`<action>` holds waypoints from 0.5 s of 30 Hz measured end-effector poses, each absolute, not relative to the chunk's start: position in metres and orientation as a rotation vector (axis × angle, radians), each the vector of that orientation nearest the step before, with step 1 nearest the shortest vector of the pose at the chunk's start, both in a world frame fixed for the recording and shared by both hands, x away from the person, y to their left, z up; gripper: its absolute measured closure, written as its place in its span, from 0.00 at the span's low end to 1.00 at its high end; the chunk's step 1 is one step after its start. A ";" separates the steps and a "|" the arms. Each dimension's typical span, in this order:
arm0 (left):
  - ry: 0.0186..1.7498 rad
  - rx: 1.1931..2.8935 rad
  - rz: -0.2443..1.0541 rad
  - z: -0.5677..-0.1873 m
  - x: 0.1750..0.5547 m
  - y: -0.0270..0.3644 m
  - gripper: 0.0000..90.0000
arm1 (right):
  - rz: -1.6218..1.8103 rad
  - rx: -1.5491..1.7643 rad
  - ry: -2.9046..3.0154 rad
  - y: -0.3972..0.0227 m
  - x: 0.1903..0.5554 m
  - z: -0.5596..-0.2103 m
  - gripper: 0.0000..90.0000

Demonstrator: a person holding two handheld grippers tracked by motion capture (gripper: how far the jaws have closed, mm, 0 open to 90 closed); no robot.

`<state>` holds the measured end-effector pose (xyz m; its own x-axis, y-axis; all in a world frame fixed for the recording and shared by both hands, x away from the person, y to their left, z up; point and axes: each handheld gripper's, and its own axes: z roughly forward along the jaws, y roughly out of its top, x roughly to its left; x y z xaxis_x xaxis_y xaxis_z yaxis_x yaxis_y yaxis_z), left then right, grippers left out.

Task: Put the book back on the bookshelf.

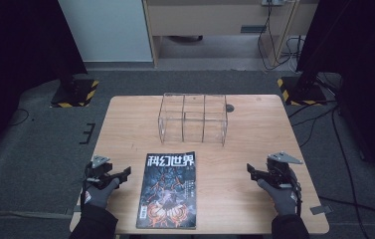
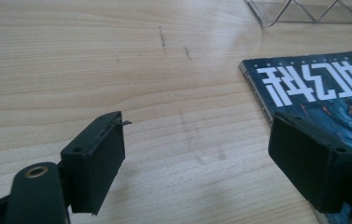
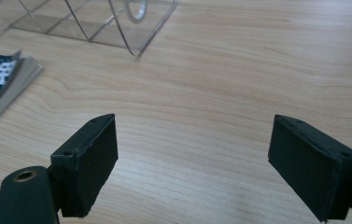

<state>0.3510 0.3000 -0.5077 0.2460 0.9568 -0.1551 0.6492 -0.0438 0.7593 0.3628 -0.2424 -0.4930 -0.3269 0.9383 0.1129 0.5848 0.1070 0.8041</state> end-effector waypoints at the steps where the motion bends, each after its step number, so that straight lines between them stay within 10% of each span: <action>1: 1.481 1.772 0.521 -0.508 0.351 0.300 0.19 | 1.102 1.481 1.963 -0.242 0.363 -0.493 0.18; 15: 1.418 1.797 0.503 -0.503 0.346 0.286 0.18 | 1.196 1.393 1.959 -0.218 0.359 -0.474 0.18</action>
<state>0.3462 0.2861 -0.5025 0.2997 0.9415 -0.1539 0.6342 -0.0761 0.7694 0.3588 -0.2180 -0.4743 -0.3870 0.9147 0.1168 0.5220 0.1129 0.8454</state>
